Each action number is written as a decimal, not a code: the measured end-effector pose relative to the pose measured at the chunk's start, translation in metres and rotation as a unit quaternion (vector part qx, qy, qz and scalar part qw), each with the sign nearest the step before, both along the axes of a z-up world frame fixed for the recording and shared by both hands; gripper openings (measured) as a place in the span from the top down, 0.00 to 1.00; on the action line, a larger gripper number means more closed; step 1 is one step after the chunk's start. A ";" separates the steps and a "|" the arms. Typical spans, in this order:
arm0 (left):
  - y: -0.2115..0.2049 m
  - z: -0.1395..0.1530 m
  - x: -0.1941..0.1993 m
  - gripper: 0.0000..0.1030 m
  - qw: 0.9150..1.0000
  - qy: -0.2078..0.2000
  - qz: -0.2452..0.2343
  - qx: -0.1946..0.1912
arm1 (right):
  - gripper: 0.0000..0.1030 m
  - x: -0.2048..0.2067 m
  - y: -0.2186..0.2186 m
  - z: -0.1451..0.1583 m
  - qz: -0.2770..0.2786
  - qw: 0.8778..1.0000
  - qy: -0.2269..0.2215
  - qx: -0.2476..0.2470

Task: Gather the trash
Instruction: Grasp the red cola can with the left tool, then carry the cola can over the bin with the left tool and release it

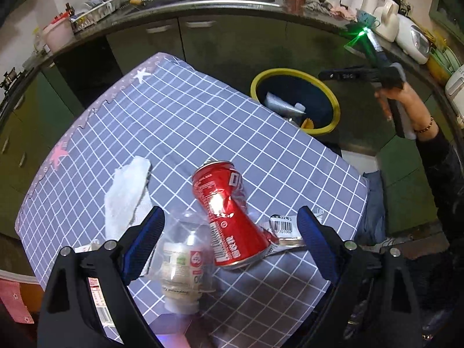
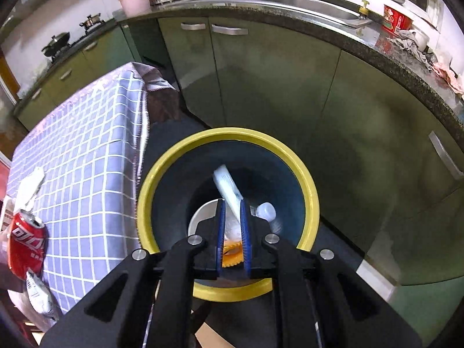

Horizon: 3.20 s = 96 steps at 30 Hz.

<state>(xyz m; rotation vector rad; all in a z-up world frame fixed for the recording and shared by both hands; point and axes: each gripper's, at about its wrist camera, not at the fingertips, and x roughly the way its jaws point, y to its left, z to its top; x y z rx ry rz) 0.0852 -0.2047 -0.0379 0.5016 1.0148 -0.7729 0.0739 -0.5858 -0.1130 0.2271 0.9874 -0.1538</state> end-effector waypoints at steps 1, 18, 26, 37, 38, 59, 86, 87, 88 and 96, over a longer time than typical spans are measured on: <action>-0.004 -0.003 0.002 0.15 1.000 0.005 0.000 0.003 | 0.87 -0.003 0.001 0.002 0.003 1.000 -0.003 0.004; -0.046 -0.049 0.043 0.16 0.989 0.122 0.044 0.071 | 0.76 -0.024 0.022 0.005 0.050 0.998 -0.014 0.035; -0.053 -0.073 0.054 0.24 0.981 0.142 0.059 0.114 | 0.76 -0.020 0.023 -0.001 0.056 0.998 -0.009 0.041; -0.057 -0.104 0.053 0.48 0.975 0.174 0.053 0.124 | 0.76 -0.019 0.022 -0.008 0.057 0.997 -0.003 0.049; -0.057 -0.105 0.053 0.49 0.976 0.175 0.052 0.123 | 0.76 -0.020 0.022 -0.008 0.056 0.997 -0.003 0.049; -0.091 -0.033 0.055 0.50 0.993 0.090 0.008 0.079 | 0.76 -0.036 0.006 -0.004 0.038 0.997 -0.025 0.063; -0.303 -0.033 0.091 0.31 0.994 0.046 -0.093 0.014 | 0.76 -0.107 -0.064 0.002 -0.048 0.995 -0.046 0.073; -0.301 -0.030 0.090 0.29 0.995 0.044 -0.092 0.012 | 0.76 -0.108 -0.065 0.002 -0.049 0.995 -0.046 0.074; -0.292 -0.024 0.089 0.29 0.995 0.042 -0.090 0.008 | 0.76 -0.108 -0.065 0.002 -0.048 0.995 -0.046 0.075; -0.201 0.017 0.074 0.25 0.998 0.031 -0.052 -0.033 | 0.62 -0.096 -0.027 0.006 0.006 0.996 -0.040 0.074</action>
